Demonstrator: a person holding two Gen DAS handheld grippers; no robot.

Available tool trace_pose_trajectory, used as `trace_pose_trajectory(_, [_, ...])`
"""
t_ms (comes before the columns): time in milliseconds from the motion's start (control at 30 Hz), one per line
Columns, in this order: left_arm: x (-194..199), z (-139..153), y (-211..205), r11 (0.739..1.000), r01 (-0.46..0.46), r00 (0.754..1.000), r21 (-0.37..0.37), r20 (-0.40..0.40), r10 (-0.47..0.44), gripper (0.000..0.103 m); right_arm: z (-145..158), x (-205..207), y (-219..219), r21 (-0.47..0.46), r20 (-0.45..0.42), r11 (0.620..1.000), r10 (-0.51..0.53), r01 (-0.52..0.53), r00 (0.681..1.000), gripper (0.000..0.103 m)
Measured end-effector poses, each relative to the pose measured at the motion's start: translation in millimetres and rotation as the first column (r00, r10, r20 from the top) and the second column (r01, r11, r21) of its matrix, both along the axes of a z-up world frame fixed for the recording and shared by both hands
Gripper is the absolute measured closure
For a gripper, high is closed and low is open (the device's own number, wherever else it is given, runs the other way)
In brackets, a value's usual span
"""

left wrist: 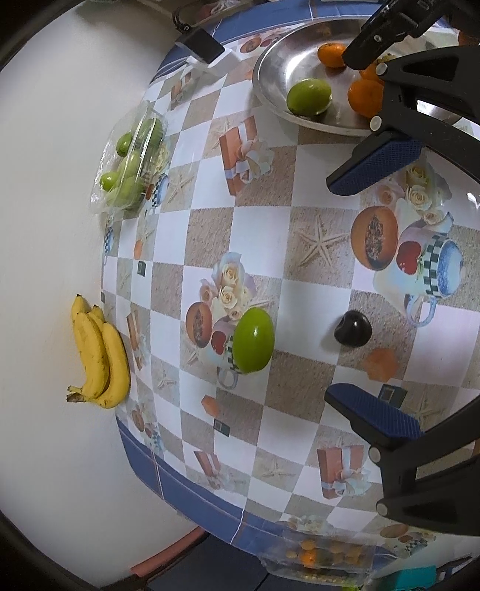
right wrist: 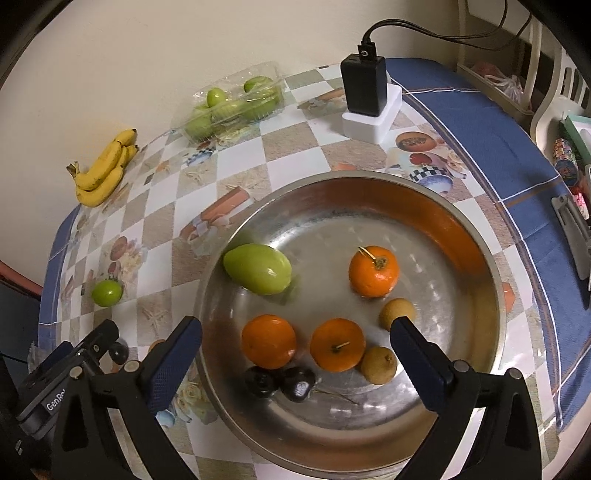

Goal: Organize fruits
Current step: 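Move both open tools back over the remaining fruit on the table, then lower the right gripper onto the second dark plum and close it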

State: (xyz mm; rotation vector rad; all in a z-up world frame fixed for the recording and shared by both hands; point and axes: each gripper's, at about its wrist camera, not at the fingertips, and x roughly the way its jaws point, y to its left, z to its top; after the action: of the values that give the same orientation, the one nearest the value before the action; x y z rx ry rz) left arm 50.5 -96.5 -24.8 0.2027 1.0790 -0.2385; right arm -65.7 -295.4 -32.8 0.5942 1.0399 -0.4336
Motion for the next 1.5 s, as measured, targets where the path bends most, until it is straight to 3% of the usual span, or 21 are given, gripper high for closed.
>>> trace_pose_trajectory(800, [26, 19, 56, 0.999, -0.033, 0.999, 0.020, 0.043, 0.032, 0.000, 17, 35, 56, -0.060, 0.038, 0.987, 0.150, -0.148, 0.988, 0.001])
trace_pose_trajectory(1500, [57, 22, 144, 0.974, -0.221, 0.975, -0.050, 0.021, 0.222, 0.000, 9, 91, 141, 0.016, 0.044, 0.942, 0.334, -0.335, 0.941, 0.002])
